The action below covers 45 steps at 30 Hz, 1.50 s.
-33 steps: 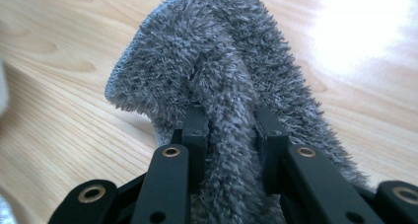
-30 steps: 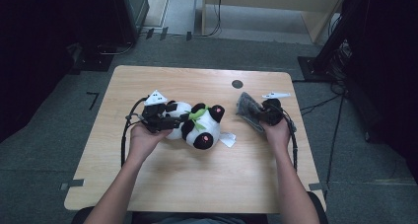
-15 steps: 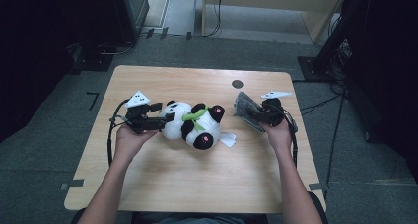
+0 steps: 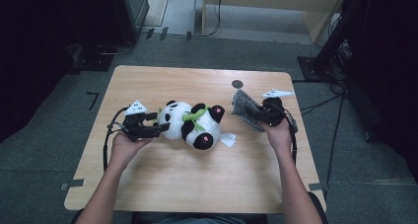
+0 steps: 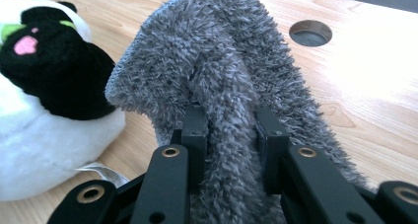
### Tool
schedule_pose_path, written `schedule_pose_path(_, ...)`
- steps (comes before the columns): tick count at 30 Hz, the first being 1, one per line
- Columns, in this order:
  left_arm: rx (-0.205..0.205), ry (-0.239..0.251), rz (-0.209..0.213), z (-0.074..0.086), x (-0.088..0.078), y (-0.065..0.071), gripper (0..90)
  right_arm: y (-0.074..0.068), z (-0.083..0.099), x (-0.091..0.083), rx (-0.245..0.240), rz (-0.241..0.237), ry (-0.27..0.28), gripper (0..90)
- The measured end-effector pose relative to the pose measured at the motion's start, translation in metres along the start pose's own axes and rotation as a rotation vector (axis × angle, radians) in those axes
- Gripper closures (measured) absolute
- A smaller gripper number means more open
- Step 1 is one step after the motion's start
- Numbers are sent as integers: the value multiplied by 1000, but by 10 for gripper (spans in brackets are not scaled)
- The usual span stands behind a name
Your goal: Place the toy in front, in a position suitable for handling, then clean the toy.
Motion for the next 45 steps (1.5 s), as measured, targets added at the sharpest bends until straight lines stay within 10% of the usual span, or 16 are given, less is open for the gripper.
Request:
schedule_pose_path(3,54,-27,-26,6,6,-1,214,-6,-3,0,-2,-11,7,730)
schedule_pose_path(19,54,49,10,25,24,-5,22,-31,-18,-6,-48,-54,41,728)
schedule_pose_path(31,34,2,119,34,44,8,37,-41,-24,-3,-68,-80,45,728)
schedule_pose_path(45,36,10,36,36,37,18,254,-54,-39,8,-85,-92,27,730)
Point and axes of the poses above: each handheld gripper's, and its own axes: x roughly forward along the jaws, z roughly out of its underside, y roughly to its right, the point moved 6 cm from there along x, roughly forward along the jaws, and after that the axes turned 6 degrees about -z, right-handed, at the moved point
